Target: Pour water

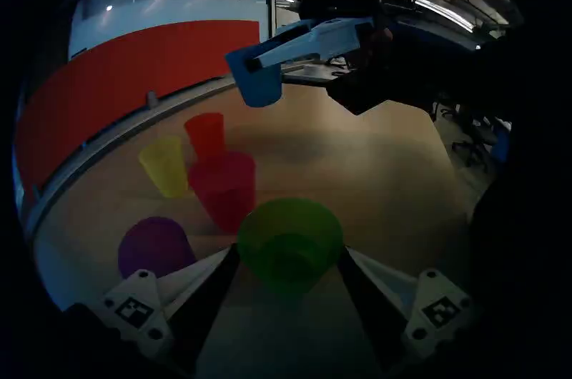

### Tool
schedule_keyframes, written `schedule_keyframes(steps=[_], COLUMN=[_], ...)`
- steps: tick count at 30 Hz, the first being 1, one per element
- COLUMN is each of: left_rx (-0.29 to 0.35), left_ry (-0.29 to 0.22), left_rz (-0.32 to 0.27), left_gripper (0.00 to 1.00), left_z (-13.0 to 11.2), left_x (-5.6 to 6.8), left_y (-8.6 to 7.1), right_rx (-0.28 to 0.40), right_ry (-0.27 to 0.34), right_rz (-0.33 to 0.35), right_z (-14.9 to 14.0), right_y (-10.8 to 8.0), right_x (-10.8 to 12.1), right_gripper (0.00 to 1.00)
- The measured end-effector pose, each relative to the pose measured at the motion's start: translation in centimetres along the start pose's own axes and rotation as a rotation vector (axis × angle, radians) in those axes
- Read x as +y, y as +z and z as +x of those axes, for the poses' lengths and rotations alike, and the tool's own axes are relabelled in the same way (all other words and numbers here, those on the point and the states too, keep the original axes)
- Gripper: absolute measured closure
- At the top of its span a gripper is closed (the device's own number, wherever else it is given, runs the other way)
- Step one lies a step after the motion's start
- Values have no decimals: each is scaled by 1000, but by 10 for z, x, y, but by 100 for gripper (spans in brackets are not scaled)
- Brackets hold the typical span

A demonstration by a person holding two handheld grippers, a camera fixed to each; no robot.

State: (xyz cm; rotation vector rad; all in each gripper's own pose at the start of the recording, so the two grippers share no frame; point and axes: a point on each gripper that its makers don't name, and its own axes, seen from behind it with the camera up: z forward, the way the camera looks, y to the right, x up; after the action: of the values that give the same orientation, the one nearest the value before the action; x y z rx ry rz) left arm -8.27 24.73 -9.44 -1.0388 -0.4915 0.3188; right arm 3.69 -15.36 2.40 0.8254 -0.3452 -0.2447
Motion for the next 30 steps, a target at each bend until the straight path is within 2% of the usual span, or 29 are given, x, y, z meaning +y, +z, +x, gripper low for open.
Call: schedule_keyframes(steps=[6, 14, 21, 30], left_rx=[-3, 10, 24, 41], left_ry=[-10, -48, -77, -112], left_rz=[10, 39, 57, 97], left_gripper=[2, 3, 3, 3], left_z=[-6, -12, -14, -16], left_x=[2, -1, 0, -8], left_y=[-5, -17, -29, -45], right_rx=[-8, -30, -72, -133], right_ry=[2, 18, 26, 34], right_rz=[5, 13, 26, 29], right_z=[-7, -24, -46, -77], right_y=[4, 12, 22, 34], right_x=[-3, -9, -16, -20], right_gripper=[8, 8, 8, 8])
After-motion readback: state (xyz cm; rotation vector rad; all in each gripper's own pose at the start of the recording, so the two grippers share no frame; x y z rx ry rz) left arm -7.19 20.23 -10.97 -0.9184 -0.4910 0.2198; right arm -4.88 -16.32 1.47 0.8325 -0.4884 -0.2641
